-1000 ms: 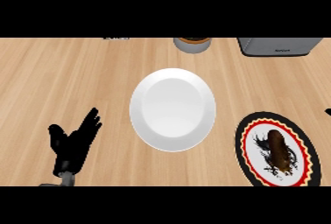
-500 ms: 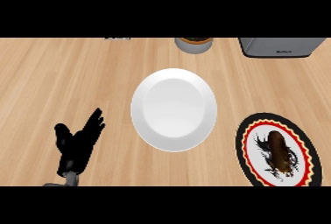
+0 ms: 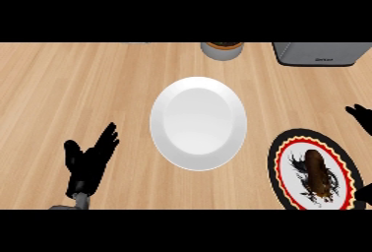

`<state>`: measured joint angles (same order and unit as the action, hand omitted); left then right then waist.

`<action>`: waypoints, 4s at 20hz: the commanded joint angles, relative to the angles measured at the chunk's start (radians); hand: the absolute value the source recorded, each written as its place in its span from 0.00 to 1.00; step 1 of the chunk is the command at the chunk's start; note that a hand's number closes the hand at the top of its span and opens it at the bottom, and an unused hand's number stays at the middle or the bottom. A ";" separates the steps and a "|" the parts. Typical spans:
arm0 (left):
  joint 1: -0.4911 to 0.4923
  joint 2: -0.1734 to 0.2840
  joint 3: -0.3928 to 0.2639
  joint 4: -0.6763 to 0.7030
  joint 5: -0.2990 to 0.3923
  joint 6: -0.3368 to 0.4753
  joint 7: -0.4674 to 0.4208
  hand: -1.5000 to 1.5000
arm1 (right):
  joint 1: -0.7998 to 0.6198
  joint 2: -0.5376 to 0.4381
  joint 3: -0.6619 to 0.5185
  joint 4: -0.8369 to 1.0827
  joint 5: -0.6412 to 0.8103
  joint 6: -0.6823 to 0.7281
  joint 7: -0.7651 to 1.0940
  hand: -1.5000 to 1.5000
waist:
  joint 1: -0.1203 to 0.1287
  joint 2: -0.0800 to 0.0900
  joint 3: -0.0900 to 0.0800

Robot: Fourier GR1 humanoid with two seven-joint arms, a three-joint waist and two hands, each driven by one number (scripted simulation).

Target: Pick the sweet potato from the plate and place it in the plate

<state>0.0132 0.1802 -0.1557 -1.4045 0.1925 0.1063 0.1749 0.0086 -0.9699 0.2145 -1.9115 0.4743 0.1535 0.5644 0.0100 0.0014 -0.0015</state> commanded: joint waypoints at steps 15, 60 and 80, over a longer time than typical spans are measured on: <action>-0.001 -0.042 0.042 0.018 -0.041 -0.023 0.000 0.50 | -0.034 0.381 0.149 0.141 0.322 0.150 0.155 0.00 | -0.010 -0.002 0.001; -0.027 -0.090 0.064 -0.037 -0.098 -0.101 0.062 0.50 | -0.403 0.947 -0.190 0.535 0.781 -0.066 0.520 1.00 | 0.095 0.020 0.000; -0.076 -0.095 0.015 -0.036 -0.119 -0.129 0.076 0.50 | -0.819 0.969 -0.374 0.517 1.497 -0.338 0.900 1.00 | 0.174 0.043 -0.004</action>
<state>-0.0569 0.0826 -0.1418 -1.4406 0.0726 -0.0204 0.2463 -0.7516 -0.0110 -0.1323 -1.3863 1.8566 -0.0839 1.2088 0.1817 0.0439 -0.0096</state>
